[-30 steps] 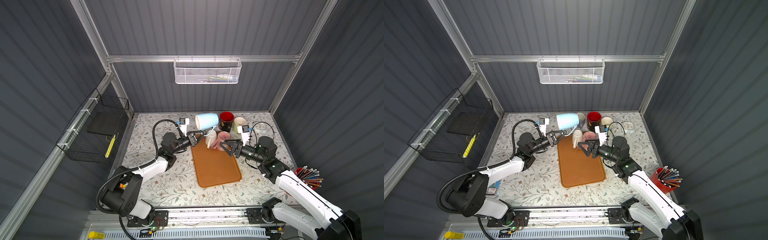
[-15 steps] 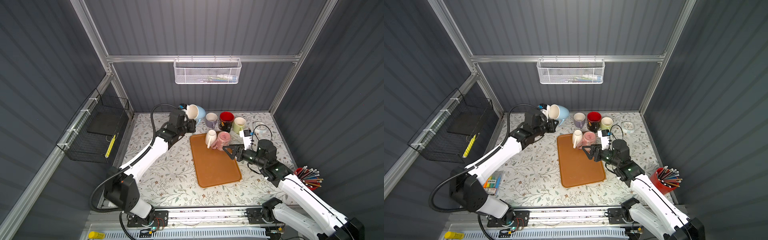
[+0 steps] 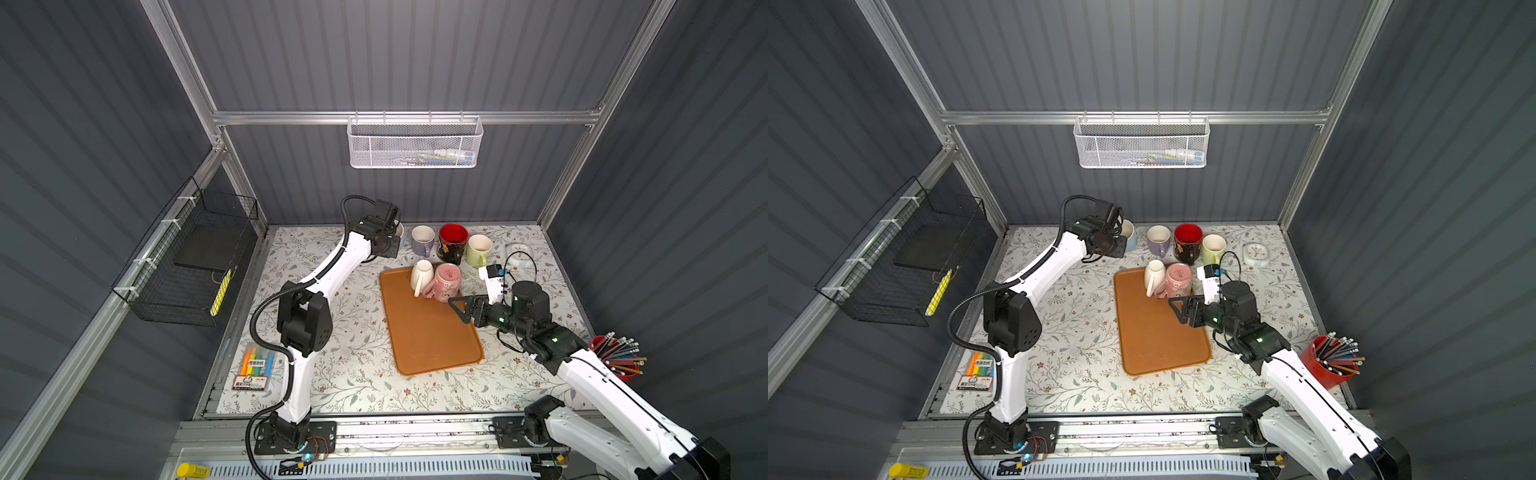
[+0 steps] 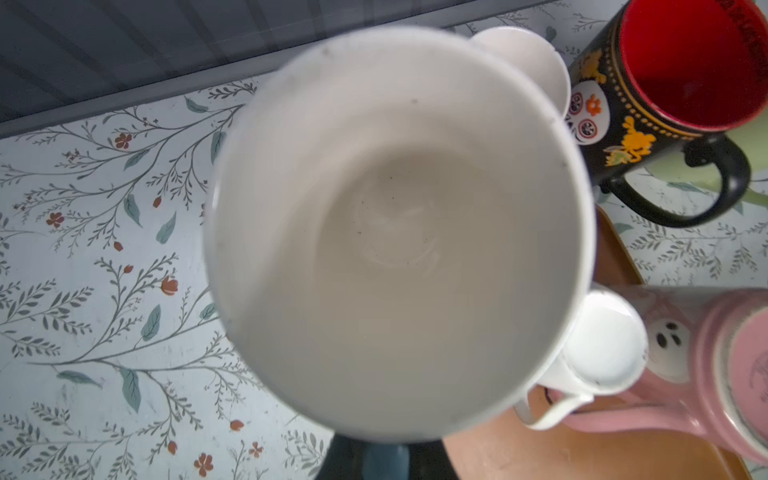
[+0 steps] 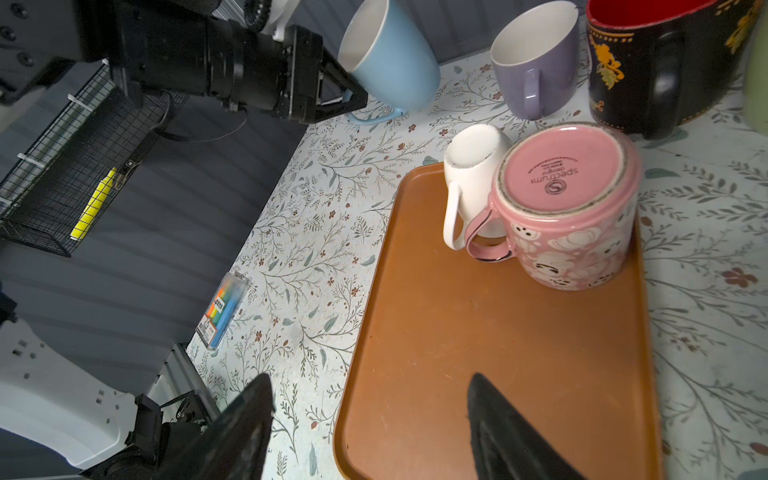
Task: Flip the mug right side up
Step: 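Lower the light blue mug upright beside the lavender mug with the left gripper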
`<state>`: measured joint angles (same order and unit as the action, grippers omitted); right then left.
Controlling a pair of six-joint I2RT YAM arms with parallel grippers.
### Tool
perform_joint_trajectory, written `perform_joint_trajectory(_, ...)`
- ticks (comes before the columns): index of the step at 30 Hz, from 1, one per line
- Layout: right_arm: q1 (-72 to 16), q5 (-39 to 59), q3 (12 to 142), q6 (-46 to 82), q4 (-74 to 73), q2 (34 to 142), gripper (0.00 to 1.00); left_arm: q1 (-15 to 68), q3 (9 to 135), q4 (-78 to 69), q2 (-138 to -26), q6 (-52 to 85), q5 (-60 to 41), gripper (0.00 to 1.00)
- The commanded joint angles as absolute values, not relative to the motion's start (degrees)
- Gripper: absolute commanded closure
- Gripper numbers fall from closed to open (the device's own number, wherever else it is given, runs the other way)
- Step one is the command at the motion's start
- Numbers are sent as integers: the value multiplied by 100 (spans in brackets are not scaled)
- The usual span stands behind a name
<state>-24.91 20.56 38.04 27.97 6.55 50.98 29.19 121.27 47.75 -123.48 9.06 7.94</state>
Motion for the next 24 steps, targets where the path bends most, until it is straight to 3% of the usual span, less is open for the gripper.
perform_joint_trajectory(1,-2505,1978,3783,2678,740,5184,27,2799,12991,5042,-12661,694,802,100)
perform_joint_trajectory(13,-2510,1978,3867,2661,762,5419,28,2707,14540,5299,-14188,646,810,100)
perform_joint_trajectory(24,-2510,2013,3933,2653,682,5728,29,2707,14651,5215,-14532,754,670,100)
